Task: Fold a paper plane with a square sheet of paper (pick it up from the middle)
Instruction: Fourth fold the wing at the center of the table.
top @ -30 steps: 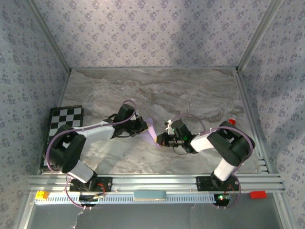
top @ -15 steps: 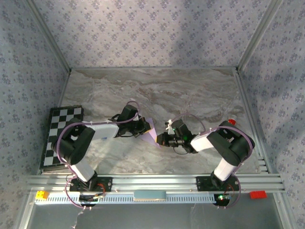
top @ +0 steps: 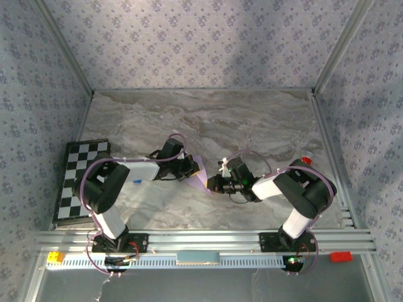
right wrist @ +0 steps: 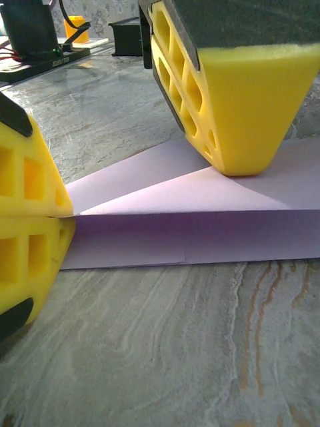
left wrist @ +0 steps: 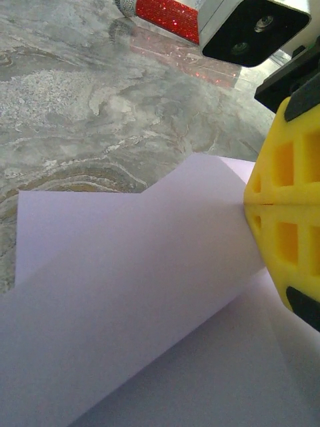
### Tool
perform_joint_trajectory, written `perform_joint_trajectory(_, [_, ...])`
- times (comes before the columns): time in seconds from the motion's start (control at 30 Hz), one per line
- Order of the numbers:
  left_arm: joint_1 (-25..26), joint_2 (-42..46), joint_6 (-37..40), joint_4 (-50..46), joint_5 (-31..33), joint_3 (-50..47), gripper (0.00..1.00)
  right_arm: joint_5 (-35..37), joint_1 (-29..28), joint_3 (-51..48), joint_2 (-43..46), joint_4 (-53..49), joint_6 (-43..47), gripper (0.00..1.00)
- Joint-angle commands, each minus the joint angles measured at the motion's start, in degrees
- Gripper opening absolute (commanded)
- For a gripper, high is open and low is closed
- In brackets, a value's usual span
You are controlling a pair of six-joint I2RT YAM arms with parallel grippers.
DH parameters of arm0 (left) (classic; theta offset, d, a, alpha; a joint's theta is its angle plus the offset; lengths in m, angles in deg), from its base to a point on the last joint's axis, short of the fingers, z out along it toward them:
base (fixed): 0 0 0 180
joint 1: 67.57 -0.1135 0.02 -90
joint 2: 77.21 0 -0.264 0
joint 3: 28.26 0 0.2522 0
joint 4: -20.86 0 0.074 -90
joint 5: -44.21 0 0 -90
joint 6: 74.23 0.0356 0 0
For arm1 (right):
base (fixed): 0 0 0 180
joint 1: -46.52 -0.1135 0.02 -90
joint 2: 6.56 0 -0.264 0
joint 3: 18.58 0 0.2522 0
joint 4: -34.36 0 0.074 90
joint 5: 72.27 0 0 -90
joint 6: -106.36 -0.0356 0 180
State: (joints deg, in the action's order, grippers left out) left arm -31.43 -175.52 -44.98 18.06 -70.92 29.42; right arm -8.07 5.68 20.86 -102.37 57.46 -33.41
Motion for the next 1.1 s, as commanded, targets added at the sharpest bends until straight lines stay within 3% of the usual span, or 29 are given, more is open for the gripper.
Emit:
perform_joint_trajectory(0.0, [0.5,-0.9,-0.2,0.3,1.2,1.6,0.05,0.6,0.1,0.0,-2.4,-5.2,0.0,0.0])
perform_joint_trajectory(1.07, [0.4,-3.5,0.5,-2.5,3.6,2.4,0.04,-0.5,0.2,1.6,-4.5,-6.9,-0.1,0.0])
